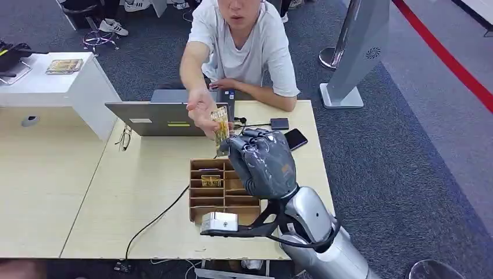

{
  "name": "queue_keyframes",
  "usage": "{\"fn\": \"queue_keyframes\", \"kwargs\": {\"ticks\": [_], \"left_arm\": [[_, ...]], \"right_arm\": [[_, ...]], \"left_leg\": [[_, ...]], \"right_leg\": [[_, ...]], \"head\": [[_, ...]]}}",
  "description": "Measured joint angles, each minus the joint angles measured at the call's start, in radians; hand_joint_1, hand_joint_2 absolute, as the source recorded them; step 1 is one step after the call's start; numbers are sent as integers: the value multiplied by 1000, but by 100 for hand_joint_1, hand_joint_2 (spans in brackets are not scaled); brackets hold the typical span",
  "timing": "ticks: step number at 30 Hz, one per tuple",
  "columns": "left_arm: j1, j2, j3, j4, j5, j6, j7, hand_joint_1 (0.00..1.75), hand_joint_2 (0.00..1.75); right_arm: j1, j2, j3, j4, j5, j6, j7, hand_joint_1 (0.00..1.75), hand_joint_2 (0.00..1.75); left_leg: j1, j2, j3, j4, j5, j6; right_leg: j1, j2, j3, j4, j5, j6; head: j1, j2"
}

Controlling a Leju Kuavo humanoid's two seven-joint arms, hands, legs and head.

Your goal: Pass the card to the sensor for recognition and then transmit it.

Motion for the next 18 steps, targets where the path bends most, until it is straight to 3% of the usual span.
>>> {"fn": "queue_keyframes", "kwargs": {"ticks": [18], "left_arm": [[0, 0, -18, 0, -19, -12, 10, 0, 0]], "right_arm": [[-37, 0, 35, 56, -31, 69, 26, 175, 175]], "left_leg": [[0, 0, 0, 0, 0, 0]], "right_leg": [[0, 0, 0, 0, 0, 0]], "head": [[0, 0]]}}
